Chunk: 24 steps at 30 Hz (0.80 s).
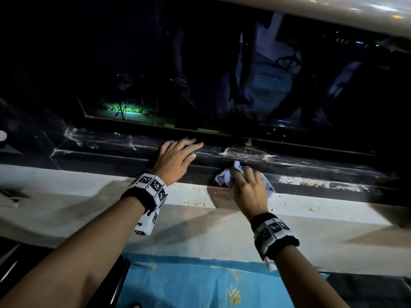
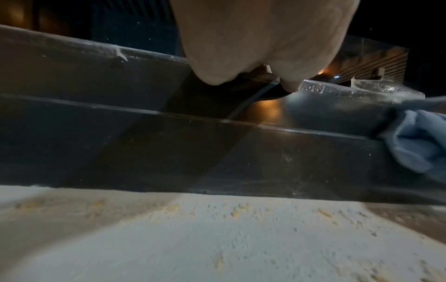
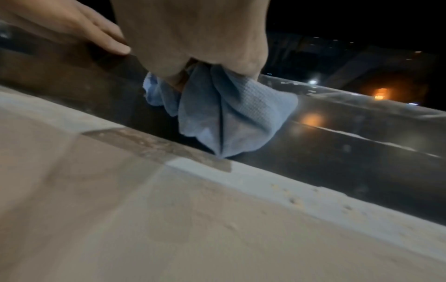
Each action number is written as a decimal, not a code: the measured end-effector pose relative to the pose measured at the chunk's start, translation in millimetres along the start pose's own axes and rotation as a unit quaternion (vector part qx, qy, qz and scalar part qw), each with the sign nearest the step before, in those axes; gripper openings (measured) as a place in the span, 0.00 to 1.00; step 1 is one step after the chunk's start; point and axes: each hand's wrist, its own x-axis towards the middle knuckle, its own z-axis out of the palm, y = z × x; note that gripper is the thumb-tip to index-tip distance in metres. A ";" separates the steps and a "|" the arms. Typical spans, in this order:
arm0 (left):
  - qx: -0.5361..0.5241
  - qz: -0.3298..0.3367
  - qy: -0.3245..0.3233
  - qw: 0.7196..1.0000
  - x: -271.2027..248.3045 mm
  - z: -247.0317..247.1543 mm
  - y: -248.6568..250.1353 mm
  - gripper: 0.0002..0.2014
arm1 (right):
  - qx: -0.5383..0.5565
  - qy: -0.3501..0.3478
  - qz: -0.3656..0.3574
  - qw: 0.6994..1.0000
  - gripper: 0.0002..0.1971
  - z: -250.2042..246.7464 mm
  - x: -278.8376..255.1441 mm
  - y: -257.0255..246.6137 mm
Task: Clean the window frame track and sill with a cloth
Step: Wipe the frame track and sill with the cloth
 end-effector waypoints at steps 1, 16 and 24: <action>0.000 0.000 0.001 1.000 -0.1 0.1 0.1 0.22 | -0.021 -0.016 0.029 0.999 0.18 0.2 -3.3 8.9; 0.019 0.039 -0.021 0.999 -77.1 7.0 10.5 0.21 | 0.035 -0.049 0.110 0.992 0.28 -5.0 15.6 -57.3; 0.048 -0.033 0.005 0.998 -90.6 -10.9 -26.2 0.18 | 0.284 -0.085 -0.029 0.955 0.15 -14.5 26.0 -93.8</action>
